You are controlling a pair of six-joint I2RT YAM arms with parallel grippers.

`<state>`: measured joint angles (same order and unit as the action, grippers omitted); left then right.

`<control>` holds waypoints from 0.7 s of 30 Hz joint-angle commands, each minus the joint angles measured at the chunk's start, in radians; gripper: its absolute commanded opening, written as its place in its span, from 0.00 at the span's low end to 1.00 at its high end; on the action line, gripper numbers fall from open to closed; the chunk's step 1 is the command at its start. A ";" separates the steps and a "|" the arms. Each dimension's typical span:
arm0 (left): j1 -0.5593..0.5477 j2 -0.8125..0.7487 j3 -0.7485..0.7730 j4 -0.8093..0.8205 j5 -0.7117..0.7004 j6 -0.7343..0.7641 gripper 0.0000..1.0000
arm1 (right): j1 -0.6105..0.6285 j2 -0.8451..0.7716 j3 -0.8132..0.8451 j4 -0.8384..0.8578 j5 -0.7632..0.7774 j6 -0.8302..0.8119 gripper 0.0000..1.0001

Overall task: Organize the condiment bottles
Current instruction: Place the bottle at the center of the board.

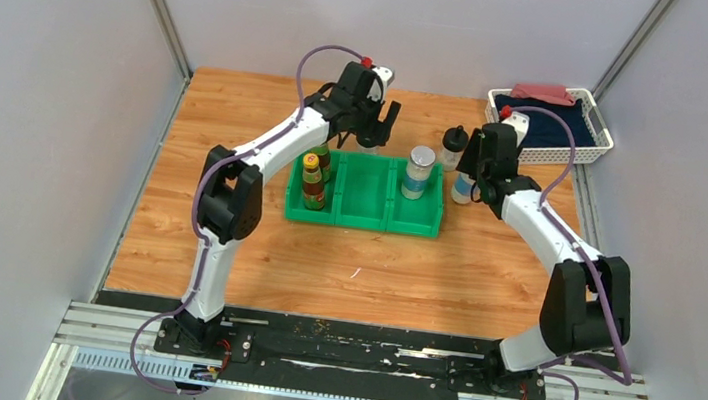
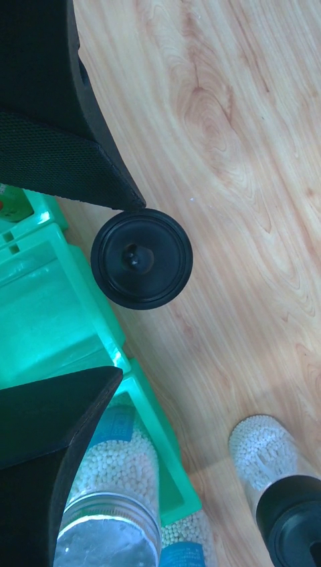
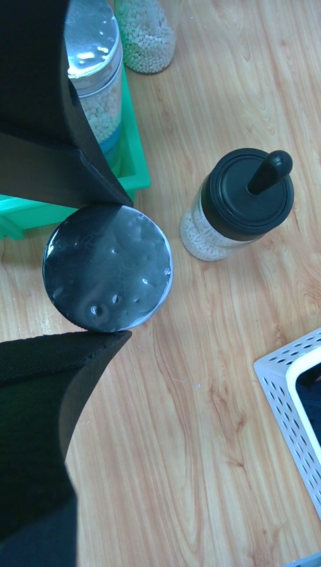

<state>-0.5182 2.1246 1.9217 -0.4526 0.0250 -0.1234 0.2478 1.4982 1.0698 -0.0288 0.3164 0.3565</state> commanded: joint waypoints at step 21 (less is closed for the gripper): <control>0.006 0.081 0.003 0.028 -0.082 0.002 0.91 | -0.014 0.038 -0.017 0.095 0.016 -0.011 0.00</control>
<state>-0.5182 2.1708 1.9221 -0.4232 -0.0227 -0.1230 0.2478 1.5349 1.0622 0.0086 0.3164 0.3496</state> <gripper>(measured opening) 0.914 0.631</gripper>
